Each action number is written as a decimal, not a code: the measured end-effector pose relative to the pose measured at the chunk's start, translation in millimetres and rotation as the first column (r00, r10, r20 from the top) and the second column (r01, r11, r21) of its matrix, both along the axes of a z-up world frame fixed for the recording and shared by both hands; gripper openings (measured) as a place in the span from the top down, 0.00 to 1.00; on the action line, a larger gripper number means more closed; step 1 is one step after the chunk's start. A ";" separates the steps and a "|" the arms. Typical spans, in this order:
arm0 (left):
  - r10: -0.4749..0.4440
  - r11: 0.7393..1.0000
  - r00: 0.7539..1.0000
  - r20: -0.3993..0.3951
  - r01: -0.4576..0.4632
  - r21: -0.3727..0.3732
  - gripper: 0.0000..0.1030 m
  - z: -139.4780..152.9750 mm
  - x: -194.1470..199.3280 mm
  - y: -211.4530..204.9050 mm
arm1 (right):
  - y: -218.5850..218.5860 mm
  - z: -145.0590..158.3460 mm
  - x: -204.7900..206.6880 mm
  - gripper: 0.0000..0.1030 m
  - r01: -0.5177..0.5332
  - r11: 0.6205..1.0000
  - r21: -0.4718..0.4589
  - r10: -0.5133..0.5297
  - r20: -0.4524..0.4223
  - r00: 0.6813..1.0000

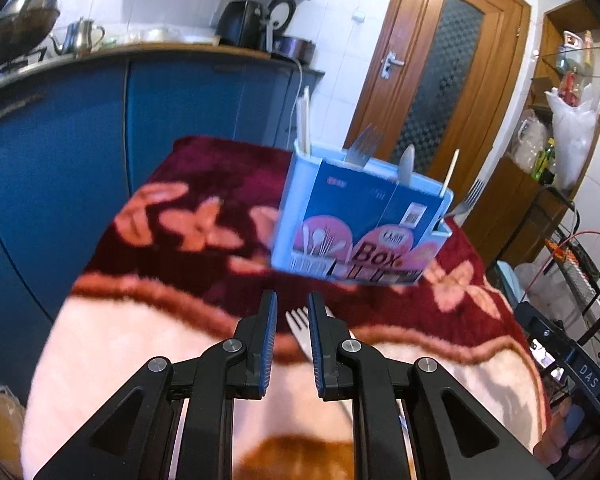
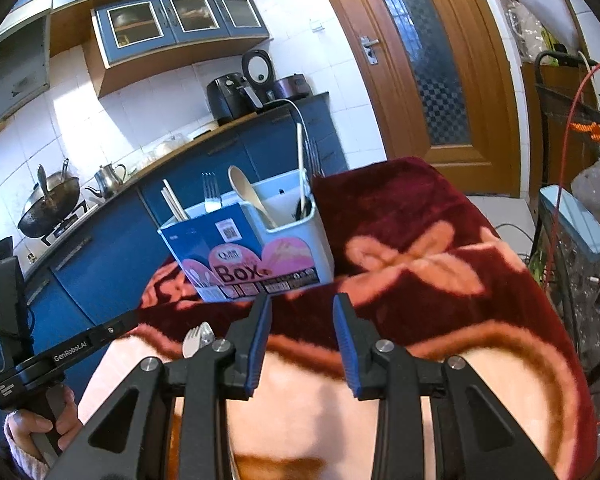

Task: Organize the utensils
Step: 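Move both open tools back down to the remaining fork and knife, then grasp the silver knife with the left tool while the right tool grasps the silver fork, then lift the knife with the left tool while the right tool carries the fork toward the box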

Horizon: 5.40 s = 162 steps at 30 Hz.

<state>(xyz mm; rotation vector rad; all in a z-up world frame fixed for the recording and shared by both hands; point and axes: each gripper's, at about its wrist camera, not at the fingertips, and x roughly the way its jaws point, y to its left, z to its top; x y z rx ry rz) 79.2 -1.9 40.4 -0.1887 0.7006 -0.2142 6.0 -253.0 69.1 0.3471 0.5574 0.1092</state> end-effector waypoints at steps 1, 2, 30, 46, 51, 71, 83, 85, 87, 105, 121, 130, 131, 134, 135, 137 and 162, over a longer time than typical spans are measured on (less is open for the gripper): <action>0.001 1.000 1.000 -0.013 -0.001 -0.001 0.85 -2.9 1.5 0.3 | -0.4 -1.8 -0.4 0.66 0.000 1.000 0.000 0.000 -0.005 1.000; 0.002 1.000 1.000 -0.028 -0.002 -0.003 0.85 -6.8 2.9 0.6 | -0.5 -3.6 -0.6 0.65 0.001 1.000 -0.002 -0.001 -0.011 1.000; -0.095 0.994 0.966 -0.241 0.081 -0.069 0.77 -53.7 39.9 -22.9 | -8.7 -28.2 5.5 0.65 0.009 1.000 0.024 -0.007 -0.078 0.997; -0.145 0.978 0.963 -0.228 0.104 -0.183 0.95 -53.9 44.4 -24.3 | -6.7 -27.6 4.2 0.65 0.005 1.000 0.020 -0.003 -0.078 0.997; -0.136 0.977 0.970 -0.204 0.097 -0.190 0.95 -48.7 38.2 -18.4 | -4.0 -27.0 4.5 0.65 -0.002 1.000 0.012 0.003 -0.076 0.997; -0.024 0.999 0.992 0.124 0.027 -0.021 0.96 16.0 -14.8 27.7 | 58.9 -26.2 16.2 0.62 -0.175 0.981 -0.082 0.161 -0.157 0.974; 0.021 1.000 0.985 0.172 -0.021 -0.003 0.96 18.8 -27.5 51.6 | 108.1 -35.1 32.7 0.58 -0.316 0.936 -0.153 0.268 -0.270 0.925; 0.030 1.000 0.985 0.168 -0.030 -0.005 0.96 16.0 -27.3 54.6 | 114.5 -37.9 36.2 0.58 -0.330 0.929 -0.166 0.274 -0.290 0.917; 0.041 0.999 0.985 0.166 -0.040 -0.007 0.96 13.6 -27.1 59.1 | 120.5 -40.1 41.0 0.58 -0.348 0.921 -0.177 0.282 -0.316 0.906; 0.046 0.999 0.982 0.184 -0.045 -0.009 0.96 6.0 -26.1 66.8 | 135.6 -52.0 70.6 0.69 -0.381 0.899 -0.217 0.268 -0.415 0.869; 0.000 1.000 0.973 0.231 -0.001 0.003 0.96 19.2 -34.2 45.4 | 80.4 -16.5 31.4 0.79 -0.262 0.962 -0.071 0.246 -0.182 0.952; -0.027 1.000 0.961 0.276 0.025 0.008 0.96 33.2 -33.3 28.8 | 52.2 10.3 9.8 0.79 -0.210 0.978 -0.002 0.210 0.010 0.978; -0.028 1.000 0.959 0.281 0.027 0.008 0.96 35.4 -32.0 27.0 | 51.4 11.7 10.1 0.79 -0.206 0.978 0.006 0.206 0.028 0.978; -0.034 0.999 0.955 0.294 0.031 0.014 0.96 41.6 -27.6 21.4 | 46.9 17.2 9.8 0.79 -0.198 0.979 0.041 0.194 0.084 0.977; -0.035 0.999 0.954 0.298 0.032 0.016 0.96 43.6 -25.7 19.2 | 42.9 19.6 9.9 0.79 -0.195 0.979 0.056 0.188 0.103 0.977; -0.038 0.999 0.950 0.308 0.032 0.023 0.96 48.8 -21.9 15.1 | 37.9 21.6 10.7 0.79 -0.192 0.979 0.072 0.182 0.122 0.976; 0.002 0.996 0.854 0.521 -0.049 0.076 0.96 116.7 47.5 -26.2 | -1.2 25.1 33.0 0.79 -0.144 0.982 0.124 0.119 0.191 0.974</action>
